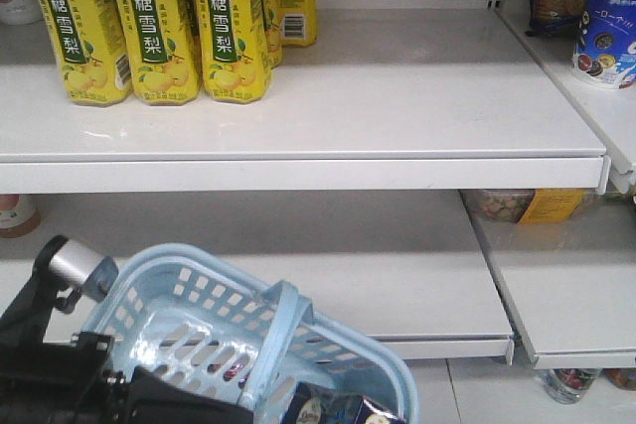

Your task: Left arm holds basket, right arm returns cookies

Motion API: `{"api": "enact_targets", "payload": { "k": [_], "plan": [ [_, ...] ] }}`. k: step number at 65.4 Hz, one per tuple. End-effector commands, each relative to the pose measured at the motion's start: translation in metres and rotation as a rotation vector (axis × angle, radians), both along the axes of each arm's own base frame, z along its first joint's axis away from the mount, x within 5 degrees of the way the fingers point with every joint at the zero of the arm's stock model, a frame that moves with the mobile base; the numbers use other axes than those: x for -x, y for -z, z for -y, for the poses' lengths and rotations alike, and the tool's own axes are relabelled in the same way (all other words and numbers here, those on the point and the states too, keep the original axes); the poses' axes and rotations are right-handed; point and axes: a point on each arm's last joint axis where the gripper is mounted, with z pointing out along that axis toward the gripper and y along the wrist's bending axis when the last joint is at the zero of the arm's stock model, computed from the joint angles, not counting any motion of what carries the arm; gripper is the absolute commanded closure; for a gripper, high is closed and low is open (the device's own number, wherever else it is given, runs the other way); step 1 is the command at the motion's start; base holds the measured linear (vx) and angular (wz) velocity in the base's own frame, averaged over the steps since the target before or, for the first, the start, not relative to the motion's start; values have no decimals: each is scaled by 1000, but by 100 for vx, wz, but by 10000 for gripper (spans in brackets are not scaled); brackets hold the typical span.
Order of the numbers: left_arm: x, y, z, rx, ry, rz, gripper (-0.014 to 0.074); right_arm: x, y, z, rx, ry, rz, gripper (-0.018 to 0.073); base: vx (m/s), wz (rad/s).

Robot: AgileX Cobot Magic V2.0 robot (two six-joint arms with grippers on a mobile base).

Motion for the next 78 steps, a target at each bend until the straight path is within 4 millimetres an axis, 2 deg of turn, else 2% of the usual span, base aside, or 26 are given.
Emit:
{"api": "enact_targets", "payload": {
  "k": [1, 16, 26, 34, 40, 49, 61, 67, 73, 78],
  "plan": [
    [15, -19, -2, 185, 18, -8, 603, -1, 2, 3, -12, 37, 38, 567, 0, 0],
    [32, -20, -10, 196, -41, 54, 603, -1, 4, 0, -128, 4, -5, 567, 0, 0],
    [37, -29, -15, 223, -114, 115, 603, 3, 10, -12, -141, -122, -130, 566, 0, 0],
    [41, -32, -17, 231, -124, 141, 603, 5, -2, -14, -173, -145, -106, 563, 0, 0],
    [42, -33, -17, 234, -123, 146, 603, 9, -13, -18, -131, -194, -106, 548, 0, 0],
    [41, -33, -17, 228, -139, 148, 603, 18, -37, -29, -13, -343, -149, 435, 0, 0],
    [41, -33, -18, 227, -141, 148, 603, 25, -75, -35, 144, -437, -106, 102, 0, 0],
    [40, -33, -18, 225, -147, 148, 603, 29, -88, -35, 213, -448, -46, -12, 0, 0],
    [38, -32, -18, 218, -167, 149, 603, 31, -90, -38, 214, -484, -28, -53, 0, 0],
    [37, -31, -18, 210, -184, 151, 603, 33, -90, -44, 187, -567, -99, -47, 0, 0]
  ]
}}
